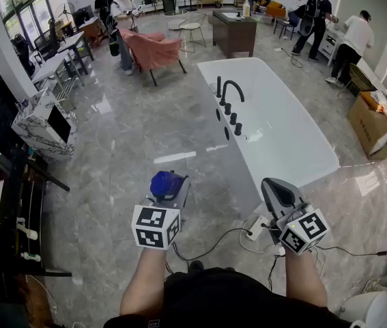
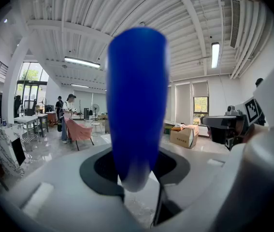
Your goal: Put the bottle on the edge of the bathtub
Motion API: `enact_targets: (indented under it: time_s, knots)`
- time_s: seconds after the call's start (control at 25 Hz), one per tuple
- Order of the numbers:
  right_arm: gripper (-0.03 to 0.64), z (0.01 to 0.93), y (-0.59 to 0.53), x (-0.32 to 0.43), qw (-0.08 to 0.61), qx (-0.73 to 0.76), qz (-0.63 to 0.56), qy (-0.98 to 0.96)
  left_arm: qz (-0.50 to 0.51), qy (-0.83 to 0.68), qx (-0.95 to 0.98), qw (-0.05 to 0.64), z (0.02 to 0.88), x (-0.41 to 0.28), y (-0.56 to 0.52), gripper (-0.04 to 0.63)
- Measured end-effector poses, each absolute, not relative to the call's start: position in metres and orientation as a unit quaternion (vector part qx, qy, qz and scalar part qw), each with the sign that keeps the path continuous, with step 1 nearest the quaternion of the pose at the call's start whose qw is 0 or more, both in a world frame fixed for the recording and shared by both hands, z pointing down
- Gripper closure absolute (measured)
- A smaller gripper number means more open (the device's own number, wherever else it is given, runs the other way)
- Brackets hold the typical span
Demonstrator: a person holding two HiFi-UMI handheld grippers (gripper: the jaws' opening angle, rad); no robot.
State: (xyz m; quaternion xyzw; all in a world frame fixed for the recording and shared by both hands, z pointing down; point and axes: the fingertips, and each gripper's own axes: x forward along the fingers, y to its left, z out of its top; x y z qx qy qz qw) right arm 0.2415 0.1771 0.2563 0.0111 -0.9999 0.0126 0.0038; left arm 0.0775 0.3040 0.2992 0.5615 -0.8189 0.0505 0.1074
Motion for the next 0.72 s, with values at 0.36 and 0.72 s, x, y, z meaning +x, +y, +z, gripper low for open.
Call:
enact_targets:
  time_s: [0.36,0.72]
  knots:
    - [0.606,0.263,0.189,0.217,0.013,0.009,0.014,-1.000,0.066,-0.814,0.566,0.112,0.309,0.056,0.314,0.431]
    - [0.604,0.282,0.212,0.197,0.028,0.010,0.058,-0.998,0.081,-0.798,0.586,0.112,0.319,0.038,0.330,0.431]
